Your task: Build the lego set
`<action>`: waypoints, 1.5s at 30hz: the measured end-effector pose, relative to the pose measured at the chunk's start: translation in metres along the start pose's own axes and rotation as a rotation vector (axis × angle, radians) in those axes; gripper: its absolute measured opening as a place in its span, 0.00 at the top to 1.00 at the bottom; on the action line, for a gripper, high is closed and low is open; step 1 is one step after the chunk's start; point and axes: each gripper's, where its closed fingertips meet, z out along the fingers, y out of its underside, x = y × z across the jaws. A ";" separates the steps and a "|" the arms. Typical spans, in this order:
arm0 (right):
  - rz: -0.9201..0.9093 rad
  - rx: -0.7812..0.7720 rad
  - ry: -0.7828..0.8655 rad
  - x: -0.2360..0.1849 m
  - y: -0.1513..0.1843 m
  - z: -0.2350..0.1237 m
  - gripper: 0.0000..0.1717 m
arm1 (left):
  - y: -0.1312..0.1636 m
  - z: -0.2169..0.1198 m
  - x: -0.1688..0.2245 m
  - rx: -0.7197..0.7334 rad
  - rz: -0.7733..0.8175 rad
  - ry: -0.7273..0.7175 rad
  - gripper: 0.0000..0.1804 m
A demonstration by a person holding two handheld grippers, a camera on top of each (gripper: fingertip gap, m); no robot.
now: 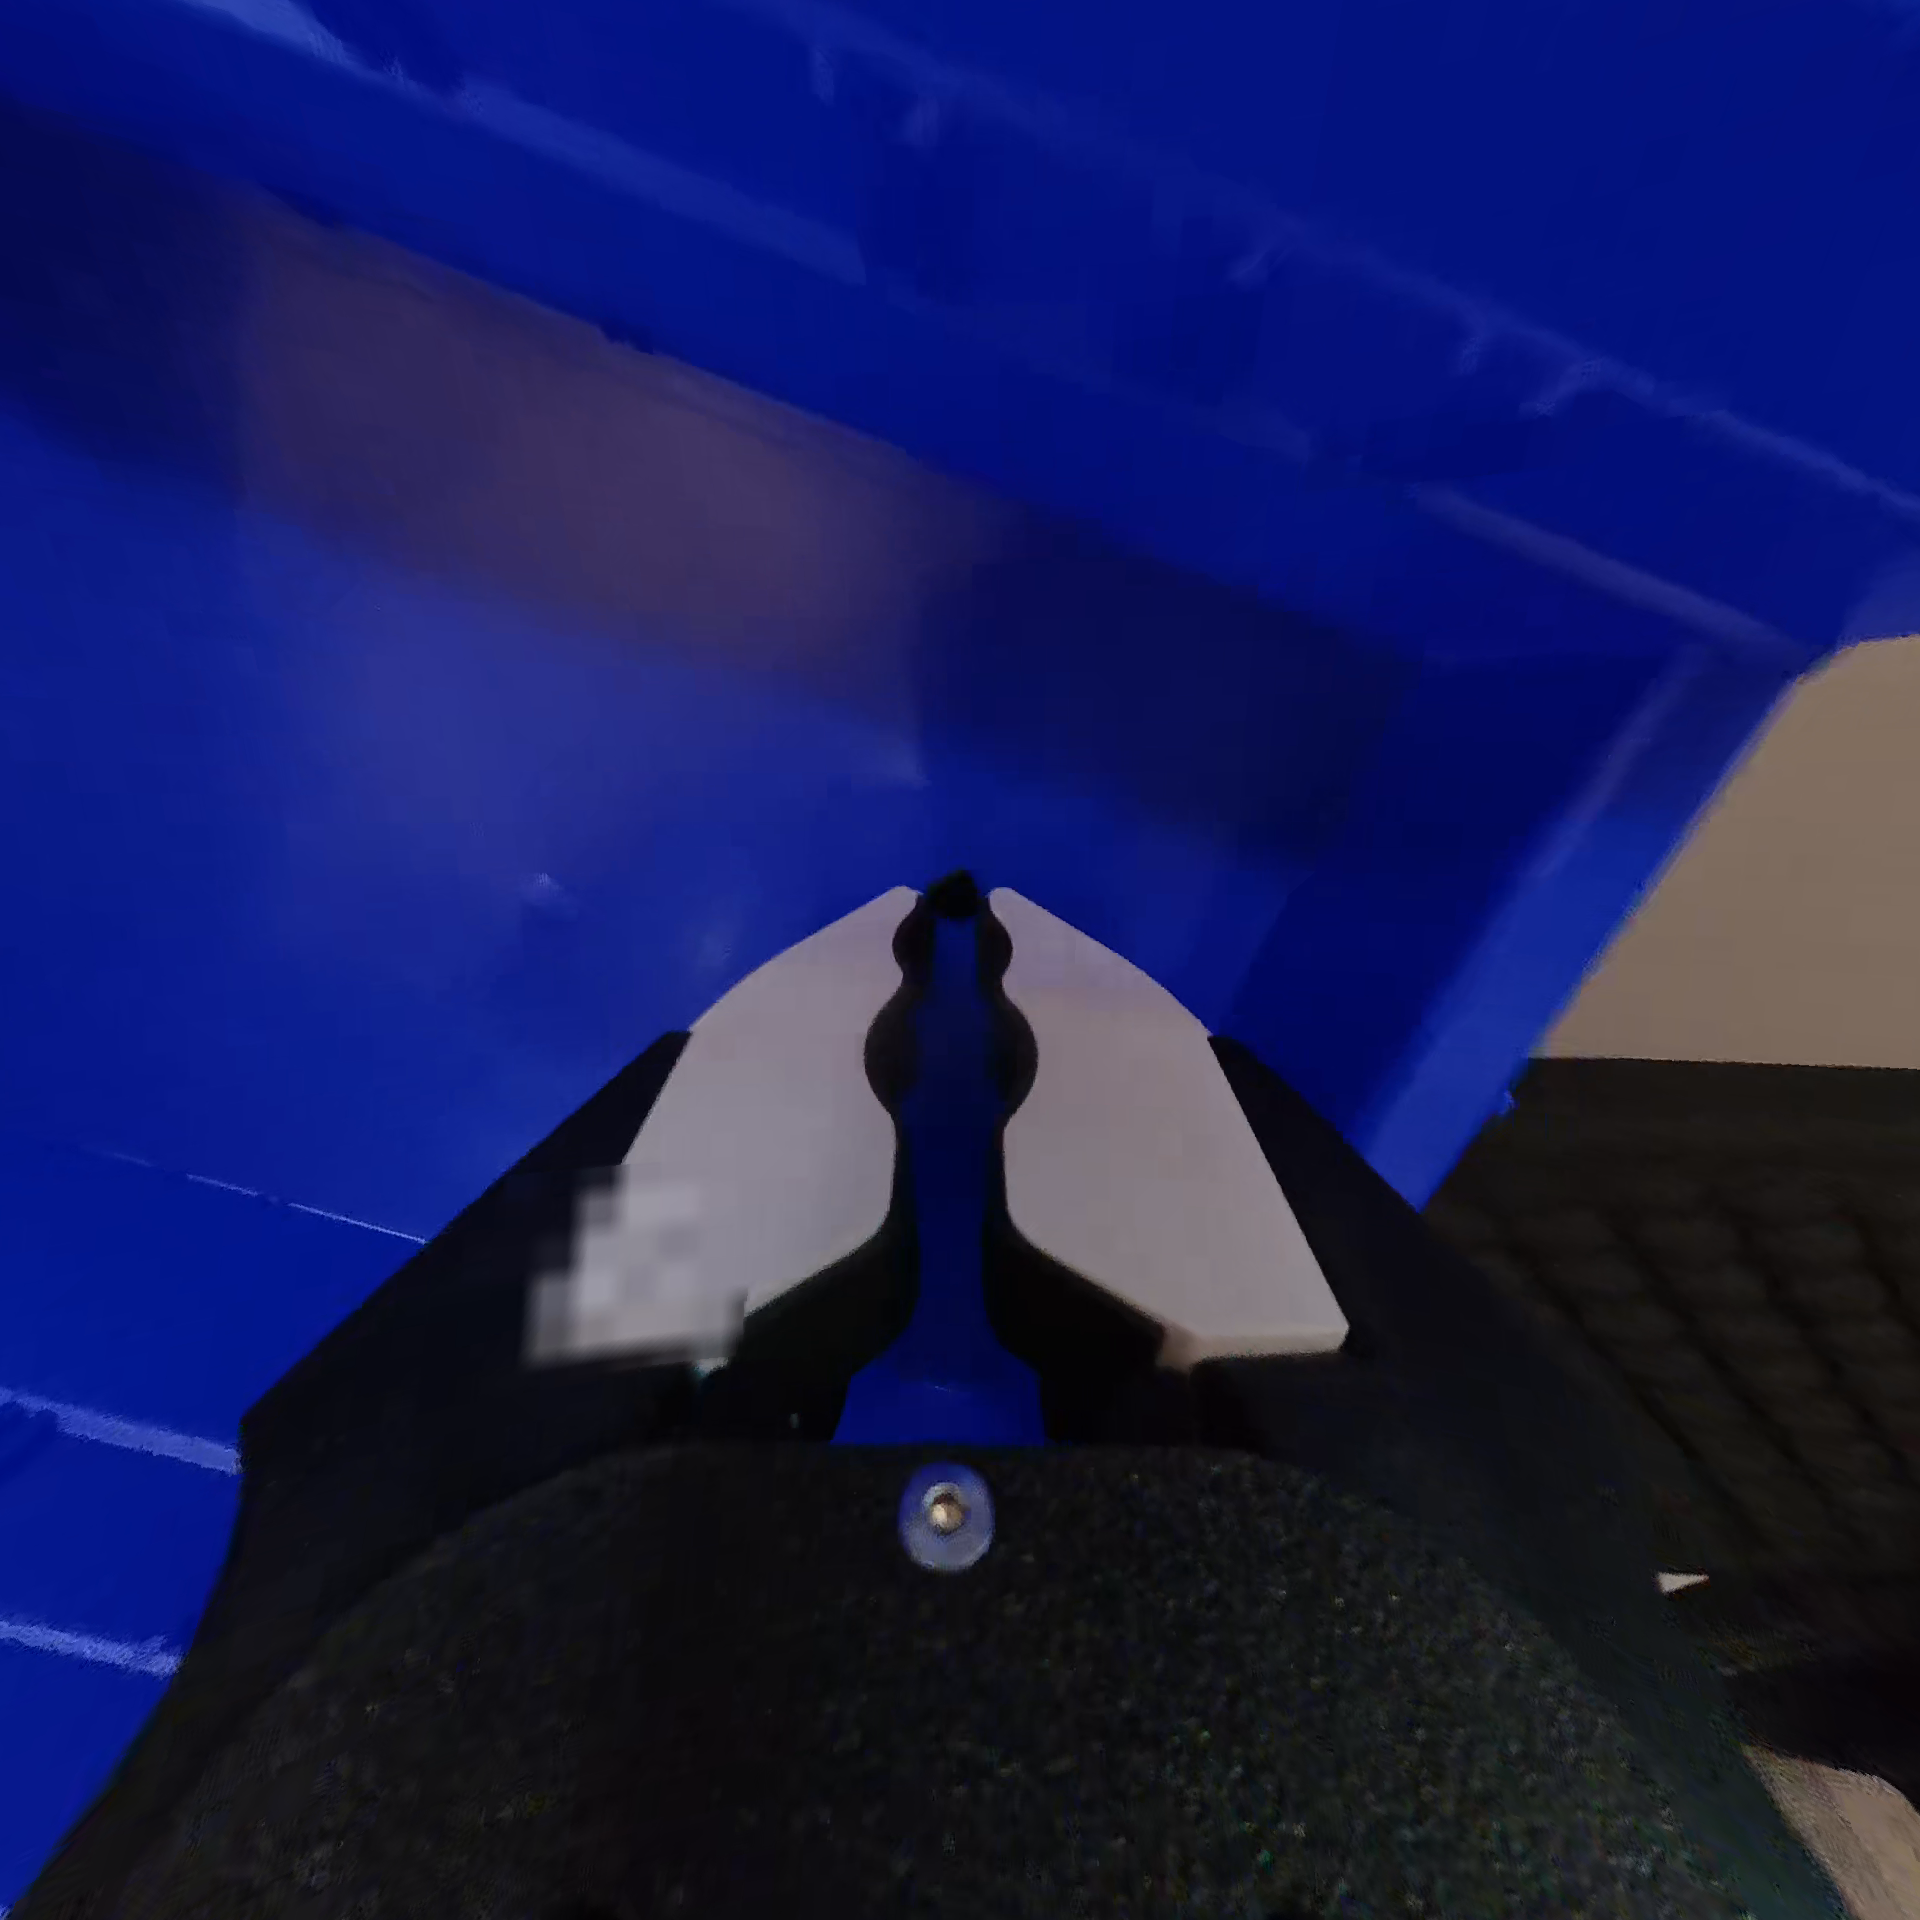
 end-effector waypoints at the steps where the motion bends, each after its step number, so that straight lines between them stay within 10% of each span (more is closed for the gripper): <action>1: -0.006 0.003 0.002 0.000 -0.001 -0.001 0.97 | -0.006 -0.009 0.006 0.052 0.008 0.008 0.95; 7: 0.002 0.000 -0.005 -0.002 -0.001 -0.001 0.97 | -0.068 -0.085 0.116 0.382 0.127 0.114 0.96; 19: -0.014 -0.004 -0.007 -0.008 0.000 -0.003 0.97 | -0.078 0.009 0.221 0.170 0.225 0.193 0.95; 36: -0.005 -0.060 -0.021 -0.010 0.017 0.003 0.97 | -0.047 0.007 0.238 0.165 0.500 0.192 0.67; 41: -0.031 -0.060 -0.028 -0.014 0.016 0.002 0.97 | -0.064 -0.025 0.221 0.346 0.396 0.170 0.80; 45: -0.031 -0.061 -0.020 -0.011 0.017 0.002 0.97 | -0.084 -0.129 0.131 0.723 0.111 -0.026 1.00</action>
